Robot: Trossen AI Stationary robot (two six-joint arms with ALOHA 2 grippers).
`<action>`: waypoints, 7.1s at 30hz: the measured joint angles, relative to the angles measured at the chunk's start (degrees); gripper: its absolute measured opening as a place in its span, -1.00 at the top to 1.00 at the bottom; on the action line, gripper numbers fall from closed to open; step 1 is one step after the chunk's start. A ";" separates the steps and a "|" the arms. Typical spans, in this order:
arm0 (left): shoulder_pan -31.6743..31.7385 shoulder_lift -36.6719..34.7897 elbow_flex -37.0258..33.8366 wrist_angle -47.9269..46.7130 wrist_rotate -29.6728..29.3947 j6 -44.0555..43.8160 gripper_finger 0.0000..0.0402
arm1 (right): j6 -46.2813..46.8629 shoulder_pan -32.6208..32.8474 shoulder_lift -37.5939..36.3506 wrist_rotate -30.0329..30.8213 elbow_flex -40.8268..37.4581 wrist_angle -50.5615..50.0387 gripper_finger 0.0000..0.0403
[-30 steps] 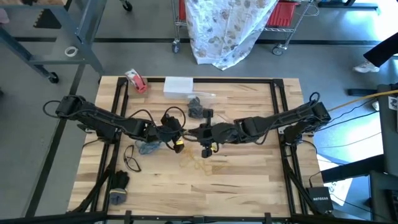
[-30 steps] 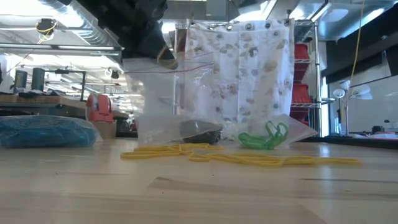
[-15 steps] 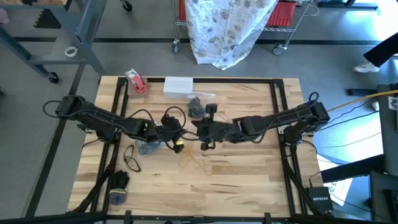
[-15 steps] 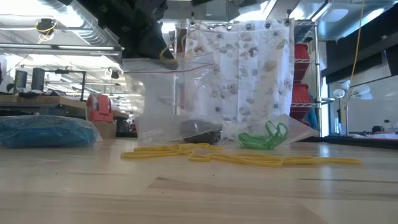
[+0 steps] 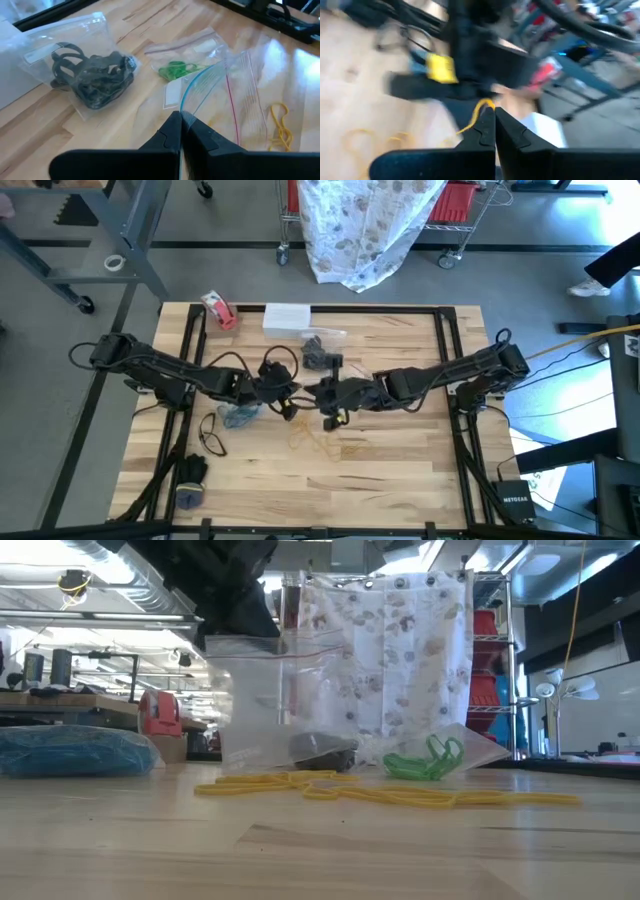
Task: Sort rubber bands
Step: Put the yellow rubber band into the transparent zip bag
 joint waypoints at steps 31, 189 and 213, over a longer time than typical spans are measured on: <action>0.07 0.00 0.02 -0.85 0.21 3.13 1.00 | 22.91 -2.23 2.65 -5.18 -0.04 -12.24 0.29; -0.73 0.42 -0.07 3.43 -2.54 -6.13 1.00 | 15.30 -4.21 -5.82 1.15 -29.24 36.97 1.00; 1.09 1.81 -0.07 3.62 -2.59 -6.48 1.00 | 11.97 -4.28 -1.70 -5.74 -29.22 47.18 1.00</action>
